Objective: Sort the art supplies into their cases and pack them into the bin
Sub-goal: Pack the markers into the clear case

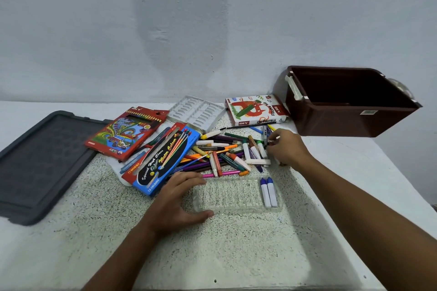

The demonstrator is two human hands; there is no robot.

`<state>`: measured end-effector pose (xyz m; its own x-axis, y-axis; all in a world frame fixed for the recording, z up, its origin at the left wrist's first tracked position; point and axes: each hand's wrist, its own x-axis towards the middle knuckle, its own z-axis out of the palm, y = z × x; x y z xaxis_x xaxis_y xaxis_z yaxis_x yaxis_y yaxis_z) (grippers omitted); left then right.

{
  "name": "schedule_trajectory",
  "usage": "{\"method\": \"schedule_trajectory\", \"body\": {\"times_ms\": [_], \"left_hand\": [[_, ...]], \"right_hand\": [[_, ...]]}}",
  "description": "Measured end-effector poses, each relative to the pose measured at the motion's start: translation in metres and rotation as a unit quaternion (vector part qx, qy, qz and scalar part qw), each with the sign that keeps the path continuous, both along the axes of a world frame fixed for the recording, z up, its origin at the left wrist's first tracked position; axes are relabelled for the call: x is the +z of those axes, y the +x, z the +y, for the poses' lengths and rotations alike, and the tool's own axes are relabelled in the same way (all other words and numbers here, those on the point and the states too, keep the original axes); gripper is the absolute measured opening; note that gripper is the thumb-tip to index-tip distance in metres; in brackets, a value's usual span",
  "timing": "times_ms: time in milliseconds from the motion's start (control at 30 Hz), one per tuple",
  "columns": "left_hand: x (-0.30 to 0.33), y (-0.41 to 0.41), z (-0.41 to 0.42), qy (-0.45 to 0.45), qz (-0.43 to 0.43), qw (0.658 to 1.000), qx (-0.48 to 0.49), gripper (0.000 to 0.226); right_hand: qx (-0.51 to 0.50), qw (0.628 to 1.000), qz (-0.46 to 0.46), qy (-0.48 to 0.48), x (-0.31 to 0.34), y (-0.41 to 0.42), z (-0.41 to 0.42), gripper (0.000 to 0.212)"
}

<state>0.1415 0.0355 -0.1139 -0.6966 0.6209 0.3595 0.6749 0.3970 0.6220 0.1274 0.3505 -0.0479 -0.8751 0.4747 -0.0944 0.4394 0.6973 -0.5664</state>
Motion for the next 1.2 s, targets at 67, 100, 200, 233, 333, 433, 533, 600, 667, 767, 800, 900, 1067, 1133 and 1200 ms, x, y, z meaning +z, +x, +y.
{"method": "schedule_trajectory", "body": {"times_ms": [67, 100, 200, 233, 333, 433, 533, 600, 667, 767, 800, 900, 1067, 1133, 1200], "left_hand": [[0.001, 0.000, 0.000, -0.002, -0.001, 1.000, 0.002, 0.067], [0.001, 0.000, 0.000, -0.002, -0.002, 1.000, 0.003, 0.067], [0.000, 0.001, 0.000, 0.000, -0.005, 1.000, 0.004, 0.066], [0.000, 0.000, 0.000, 0.000, -0.006, 1.000, 0.005, 0.066], [-0.001, 0.000, -0.001, -0.001, -0.008, 1.000, 0.006, 0.067], [0.000, 0.000, 0.000, -0.002, -0.009, 1.000, 0.006, 0.068], [0.000, 0.000, 0.000, -0.001, -0.006, 1.000, 0.007, 0.068], [0.000, -0.001, 0.000, -0.002, -0.006, 1.000, 0.006, 0.068], [-0.001, -0.001, 0.000, -0.001, -0.005, 1.000, 0.004, 0.068], [0.000, 0.000, 0.000, -0.002, -0.004, 1.000, 0.004, 0.068], [0.000, 0.000, 0.000, -0.001, -0.003, 1.000, 0.005, 0.068], [0.000, 0.000, 0.000, -0.004, -0.003, 1.000, 0.006, 0.068], [-0.001, 0.001, 0.000, -0.012, -0.001, 1.000, 0.009, 0.068], [-0.001, 0.001, 0.000, -0.013, -0.001, 1.000, 0.010, 0.068], [-0.001, 0.000, 0.000, -0.014, 0.001, 1.000, 0.009, 0.068]], "right_hand": [[0.005, 0.998, 0.046, -0.032, 0.003, 0.004, 0.000, 0.018], [0.012, 0.996, 0.069, -0.052, 0.005, 0.006, -0.001, 0.016], [0.044, 0.985, 0.119, -0.114, 0.013, 0.016, -0.001, 0.019], [0.058, 0.979, 0.130, -0.144, 0.015, 0.019, -0.001, 0.021], [0.109, 0.959, 0.146, -0.216, 0.023, 0.030, -0.003, 0.024], [0.152, 0.952, 0.144, -0.223, 0.027, 0.042, -0.008, 0.027], [0.177, 0.947, 0.141, -0.228, 0.025, 0.050, -0.013, 0.027], [0.190, 0.953, 0.132, -0.197, 0.019, 0.056, -0.015, 0.026], [0.210, 0.956, 0.133, -0.154, 0.013, 0.065, -0.018, 0.025], [0.230, 0.950, 0.160, -0.134, 0.004, 0.078, -0.023, 0.028], [0.231, 0.951, 0.158, -0.135, 0.001, 0.081, -0.024, 0.029], [0.220, 0.958, 0.129, -0.134, -0.008, 0.085, -0.023, 0.029], [0.220, 0.970, 0.081, -0.069, -0.009, 0.084, -0.024, 0.027], [0.223, 0.972, 0.061, -0.043, -0.009, 0.083, -0.025, 0.028], [0.230, 0.972, 0.053, -0.023, -0.009, 0.083, -0.024, 0.029]]}}
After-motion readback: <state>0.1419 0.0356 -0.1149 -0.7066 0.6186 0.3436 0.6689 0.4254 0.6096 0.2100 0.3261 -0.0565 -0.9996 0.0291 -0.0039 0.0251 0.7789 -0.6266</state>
